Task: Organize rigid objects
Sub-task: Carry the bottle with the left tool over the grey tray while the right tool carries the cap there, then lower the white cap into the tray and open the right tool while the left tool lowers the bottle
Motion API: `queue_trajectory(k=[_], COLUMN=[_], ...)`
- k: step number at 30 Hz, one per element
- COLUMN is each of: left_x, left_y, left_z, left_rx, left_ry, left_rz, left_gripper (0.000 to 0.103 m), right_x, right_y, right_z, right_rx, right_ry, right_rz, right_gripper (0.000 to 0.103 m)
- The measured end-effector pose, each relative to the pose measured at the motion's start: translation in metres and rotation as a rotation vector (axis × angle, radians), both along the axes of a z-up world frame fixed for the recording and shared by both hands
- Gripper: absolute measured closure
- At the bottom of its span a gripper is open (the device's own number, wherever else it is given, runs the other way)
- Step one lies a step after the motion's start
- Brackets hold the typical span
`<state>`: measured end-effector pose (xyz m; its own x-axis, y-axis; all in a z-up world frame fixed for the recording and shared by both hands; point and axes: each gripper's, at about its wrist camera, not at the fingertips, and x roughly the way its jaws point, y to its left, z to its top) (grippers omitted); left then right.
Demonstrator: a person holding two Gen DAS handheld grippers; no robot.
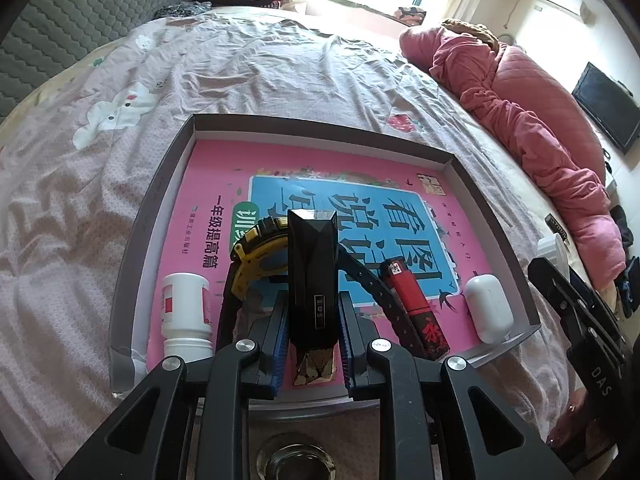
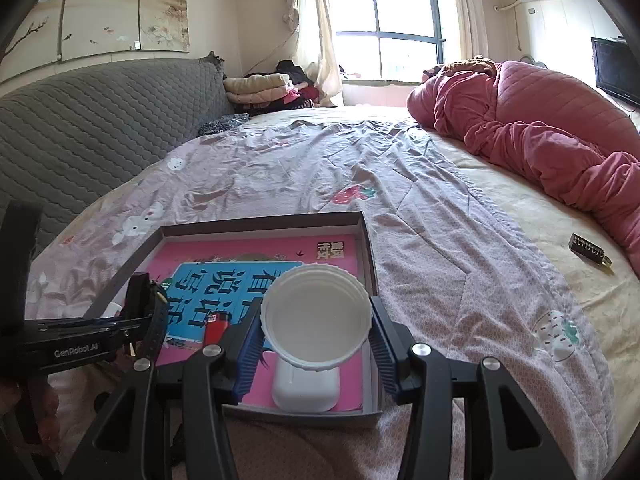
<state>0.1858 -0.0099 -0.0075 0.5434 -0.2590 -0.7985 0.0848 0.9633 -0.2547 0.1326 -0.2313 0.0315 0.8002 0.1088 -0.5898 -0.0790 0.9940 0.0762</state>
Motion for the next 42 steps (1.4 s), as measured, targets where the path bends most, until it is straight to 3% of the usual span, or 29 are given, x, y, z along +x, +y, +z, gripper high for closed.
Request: queue_trajectory(k=[11,19,42], left_x=[-0.009,-0.016,0.009], left_y=[-0.001,0.0,-0.002], left_z=[-0.004,0.0,-0.01], left_rx=[0.001,-0.014,0.005], left_ry=[0.012,0.017,0.045], left_rz=[-0.007,-0.018,-0.02], left_gripper=[0.081,0.081,0.081], right_x=[0.0,0.004,0.002], right_y=[0.003,0.003,-0.001], right_z=[0.0,-0.016,-0.026], right_rx=[-0.034,-0.031,-0.032], right_ry=[-0.009,0.042,0.057], right_rz=[0.008,0.014,0.009], right_gripper=[0.053,0.053,0.053])
